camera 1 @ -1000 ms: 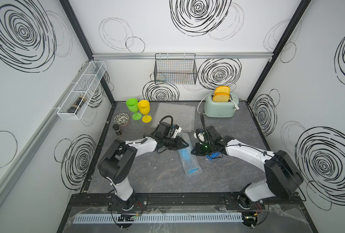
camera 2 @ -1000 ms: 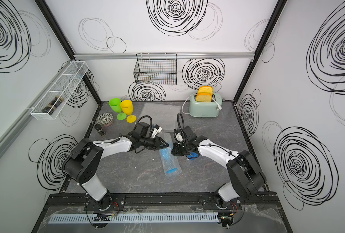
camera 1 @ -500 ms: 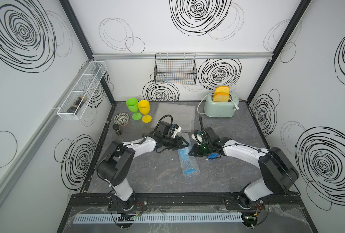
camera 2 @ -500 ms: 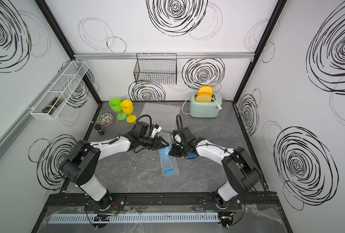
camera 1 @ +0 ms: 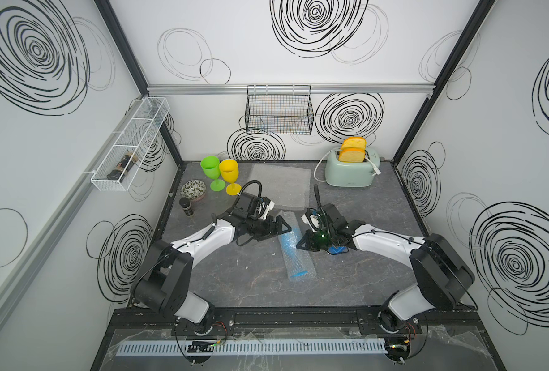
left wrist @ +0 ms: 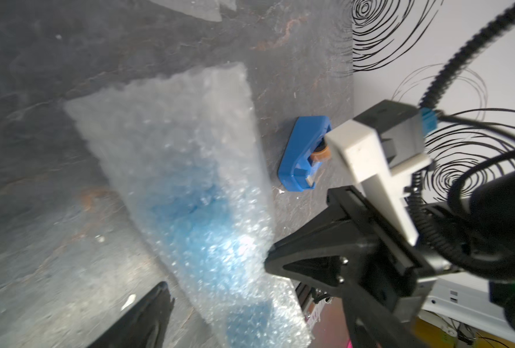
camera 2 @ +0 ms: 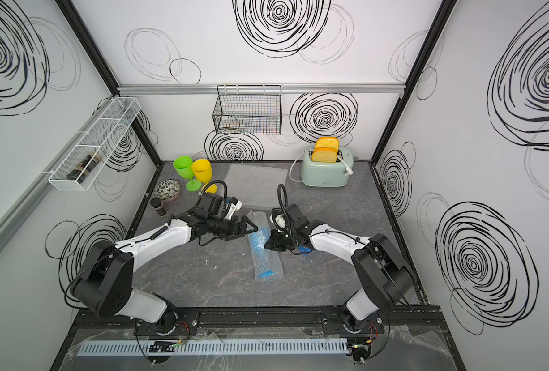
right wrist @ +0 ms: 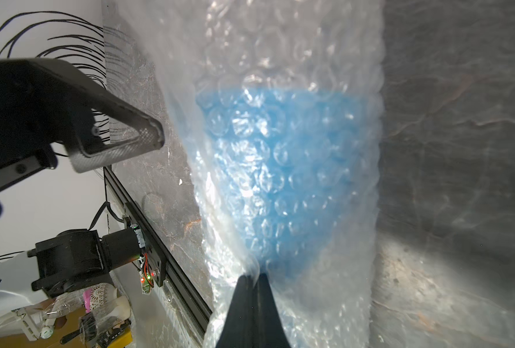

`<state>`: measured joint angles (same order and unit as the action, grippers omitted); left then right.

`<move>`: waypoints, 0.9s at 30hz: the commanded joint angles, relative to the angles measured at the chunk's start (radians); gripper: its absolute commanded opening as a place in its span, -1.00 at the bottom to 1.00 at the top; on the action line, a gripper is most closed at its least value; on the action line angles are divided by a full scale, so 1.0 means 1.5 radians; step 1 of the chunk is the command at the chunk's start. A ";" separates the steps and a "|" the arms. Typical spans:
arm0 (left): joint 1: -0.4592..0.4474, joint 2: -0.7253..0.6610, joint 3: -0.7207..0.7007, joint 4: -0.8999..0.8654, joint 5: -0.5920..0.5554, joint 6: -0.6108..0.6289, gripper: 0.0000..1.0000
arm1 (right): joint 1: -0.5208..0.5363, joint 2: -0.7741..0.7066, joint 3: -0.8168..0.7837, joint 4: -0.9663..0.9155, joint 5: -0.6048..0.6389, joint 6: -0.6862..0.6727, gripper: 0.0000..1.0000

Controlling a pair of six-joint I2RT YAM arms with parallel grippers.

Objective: Wrap wine glasses in bubble wrap
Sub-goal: Wrap the wine glass in bubble wrap.

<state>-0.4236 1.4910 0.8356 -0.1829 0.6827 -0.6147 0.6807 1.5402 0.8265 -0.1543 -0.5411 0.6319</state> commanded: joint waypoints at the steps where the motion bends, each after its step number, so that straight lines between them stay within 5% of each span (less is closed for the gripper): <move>1: -0.013 -0.001 -0.043 0.052 0.002 -0.017 0.92 | 0.009 0.012 -0.010 0.017 -0.009 0.017 -1.00; 10: -0.016 0.079 -0.019 0.110 -0.004 -0.035 0.73 | 0.020 0.018 -0.020 0.054 -0.028 0.045 -1.00; 27: -0.004 0.183 0.044 0.031 -0.084 0.037 0.42 | 0.022 0.057 -0.054 0.147 -0.072 0.117 -0.95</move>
<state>-0.4397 1.7172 0.8970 -0.1101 0.6712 -0.5846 0.7036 1.5932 0.7799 0.0673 -0.6125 0.7769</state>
